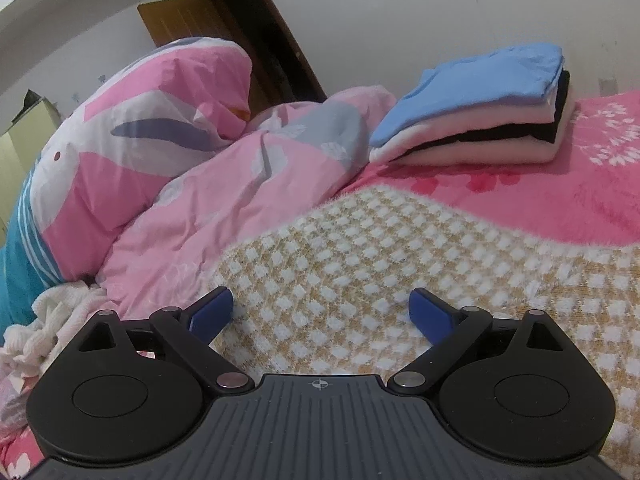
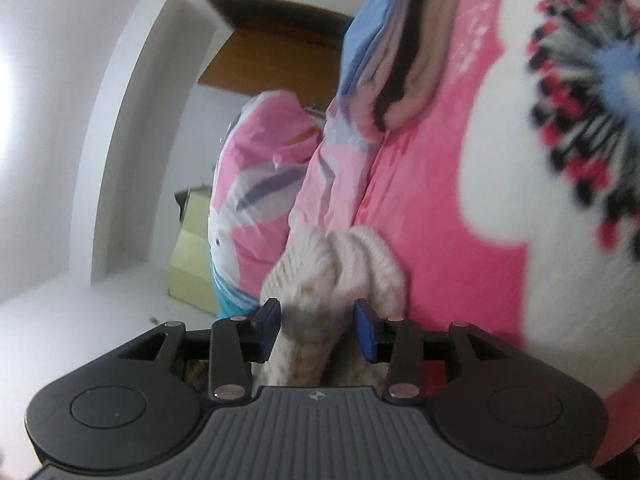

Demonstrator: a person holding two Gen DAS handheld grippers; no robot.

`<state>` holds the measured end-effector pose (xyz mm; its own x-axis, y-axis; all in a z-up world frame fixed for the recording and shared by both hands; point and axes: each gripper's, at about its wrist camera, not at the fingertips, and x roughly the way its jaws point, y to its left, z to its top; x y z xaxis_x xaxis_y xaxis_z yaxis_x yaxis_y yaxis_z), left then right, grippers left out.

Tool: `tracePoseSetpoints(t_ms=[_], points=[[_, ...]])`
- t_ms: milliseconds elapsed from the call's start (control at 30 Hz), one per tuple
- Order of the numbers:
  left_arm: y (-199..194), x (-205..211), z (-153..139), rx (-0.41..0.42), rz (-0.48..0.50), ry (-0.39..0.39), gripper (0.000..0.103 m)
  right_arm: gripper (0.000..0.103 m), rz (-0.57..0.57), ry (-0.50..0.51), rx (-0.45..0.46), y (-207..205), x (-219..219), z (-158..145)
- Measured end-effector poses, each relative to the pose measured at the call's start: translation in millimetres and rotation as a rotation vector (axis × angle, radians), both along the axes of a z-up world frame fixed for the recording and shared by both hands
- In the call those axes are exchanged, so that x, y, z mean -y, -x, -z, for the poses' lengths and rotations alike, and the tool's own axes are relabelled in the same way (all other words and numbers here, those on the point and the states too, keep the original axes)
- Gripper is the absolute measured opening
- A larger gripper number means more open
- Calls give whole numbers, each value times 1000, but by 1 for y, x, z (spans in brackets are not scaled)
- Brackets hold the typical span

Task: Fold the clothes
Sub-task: 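Open the right gripper and release the coat beside the clothes stack, then lower the right gripper and close it on the checked coat's edge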

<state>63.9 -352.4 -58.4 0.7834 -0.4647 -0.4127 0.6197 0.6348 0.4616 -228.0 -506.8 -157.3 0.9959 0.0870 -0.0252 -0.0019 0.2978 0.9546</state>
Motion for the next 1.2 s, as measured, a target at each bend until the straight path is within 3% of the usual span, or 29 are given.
tracePoseSetpoints(t_ms=[133,200,300,367,433,567,867,1200], points=[[0,-1,1,2,7,9,95,42,-47,-128,7,-5,20,8],[0,-2,1,5,9,11,95,42,-60,-125,4,-8,24,5],[1,-2,2,10,13,12,95,42,-68,-30,-5,-10,21,-9],[2,-3,2,12,15,13,95,40,-78,103,-25,-13,12,-22],[2,-3,2,13,18,15,94,38,-79,267,-121,-20,1,-31],[2,-4,2,16,22,18,94,38,-126,463,-287,-38,-14,-37],[4,-6,3,21,31,24,93,37,-182,451,-219,-79,37,-72],[4,-8,4,23,34,34,93,33,-388,582,-300,-189,33,-69]])
